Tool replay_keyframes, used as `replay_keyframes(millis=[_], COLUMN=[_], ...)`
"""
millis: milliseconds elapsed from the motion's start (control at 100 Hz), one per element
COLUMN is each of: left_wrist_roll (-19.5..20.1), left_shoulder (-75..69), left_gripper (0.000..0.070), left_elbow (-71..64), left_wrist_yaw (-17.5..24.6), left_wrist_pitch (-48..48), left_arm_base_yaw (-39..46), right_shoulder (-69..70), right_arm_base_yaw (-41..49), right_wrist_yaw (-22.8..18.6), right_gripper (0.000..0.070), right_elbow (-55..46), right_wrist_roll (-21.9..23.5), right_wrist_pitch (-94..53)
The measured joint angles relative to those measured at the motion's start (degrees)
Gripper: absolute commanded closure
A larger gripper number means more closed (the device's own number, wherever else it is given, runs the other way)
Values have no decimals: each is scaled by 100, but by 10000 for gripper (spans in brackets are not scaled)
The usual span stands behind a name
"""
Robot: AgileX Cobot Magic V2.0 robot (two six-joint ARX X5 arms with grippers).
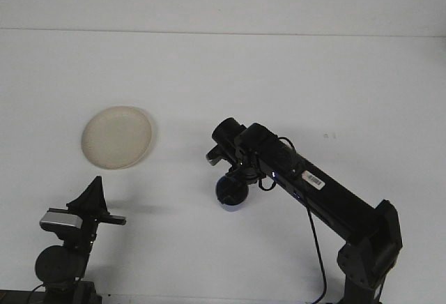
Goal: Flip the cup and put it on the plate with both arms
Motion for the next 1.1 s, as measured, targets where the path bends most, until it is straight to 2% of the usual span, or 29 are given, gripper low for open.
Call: replay_keyframes(millis=[340, 550, 1100], left_wrist_roll=[0, 0, 0], left_shoulder=[0, 0, 0], left_gripper=[688, 688, 688], left_elbow=[0, 0, 0], left_wrist_yaw=[0, 0, 0], left_wrist_pitch=[0, 2, 2], left_arm_base_yaw=[0, 0, 0], right_shoulder=[-7, -205, -1475], right_arm_base_yaw=[-20, -260, -2627], right_wrist_yaw=[9, 2, -39], right_gripper=[219, 219, 219], right_elbow=[796, 866, 625], right_wrist_roll=[4, -37, -258], right_wrist_pitch=[-354, -356, -354])
